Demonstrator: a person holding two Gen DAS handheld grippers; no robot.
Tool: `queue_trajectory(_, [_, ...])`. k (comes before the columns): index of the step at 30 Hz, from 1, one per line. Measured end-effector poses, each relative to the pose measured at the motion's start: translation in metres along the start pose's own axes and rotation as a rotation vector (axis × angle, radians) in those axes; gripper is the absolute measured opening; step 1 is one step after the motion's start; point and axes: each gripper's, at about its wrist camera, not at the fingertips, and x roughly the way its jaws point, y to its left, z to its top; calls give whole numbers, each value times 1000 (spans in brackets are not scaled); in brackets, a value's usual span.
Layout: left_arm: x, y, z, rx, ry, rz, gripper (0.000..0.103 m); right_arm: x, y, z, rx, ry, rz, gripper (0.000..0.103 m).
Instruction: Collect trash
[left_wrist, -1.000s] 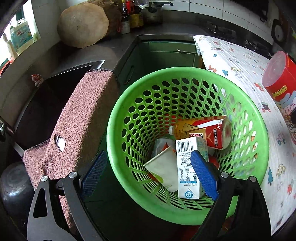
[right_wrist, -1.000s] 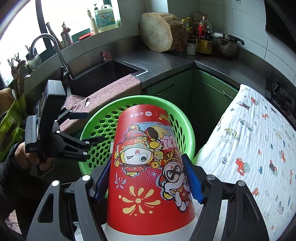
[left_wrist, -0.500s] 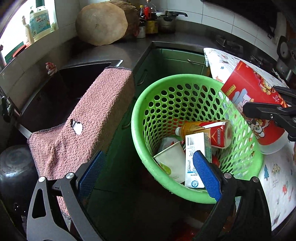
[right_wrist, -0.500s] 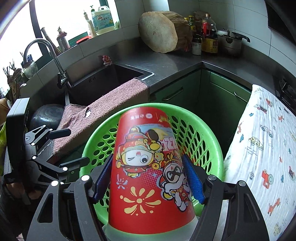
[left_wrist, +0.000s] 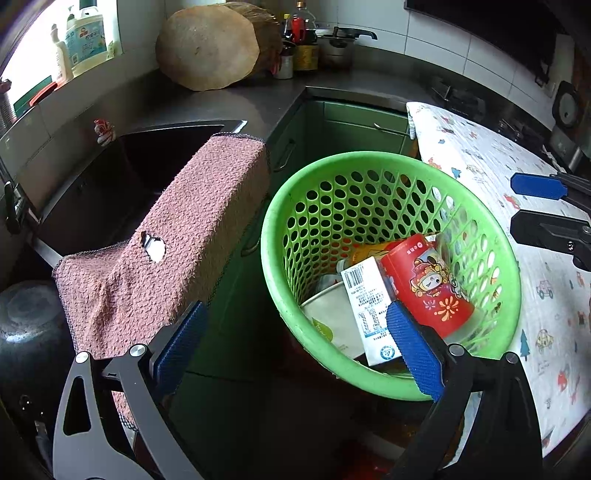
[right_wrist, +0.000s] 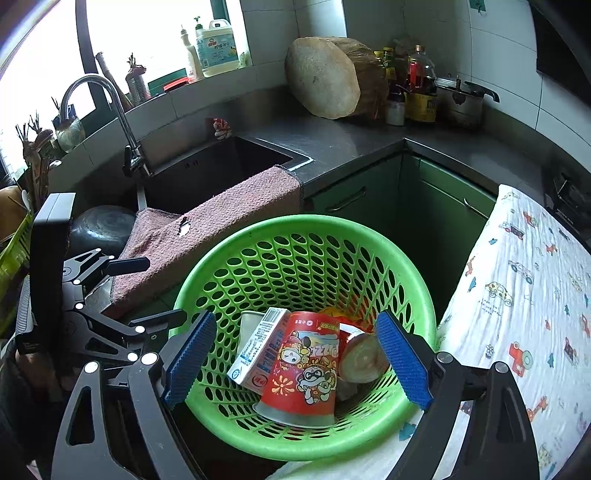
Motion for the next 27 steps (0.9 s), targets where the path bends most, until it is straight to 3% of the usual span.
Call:
queue_trajectory(9, [-11, -18, 1, 12, -32, 10, 97, -22, -22, -29, 64, -5, -51, 90])
queue_trajectory(27, [-47, -102, -4, 21, -100, -27, 98, -97, -57, -101, 202, -27, -300, 94])
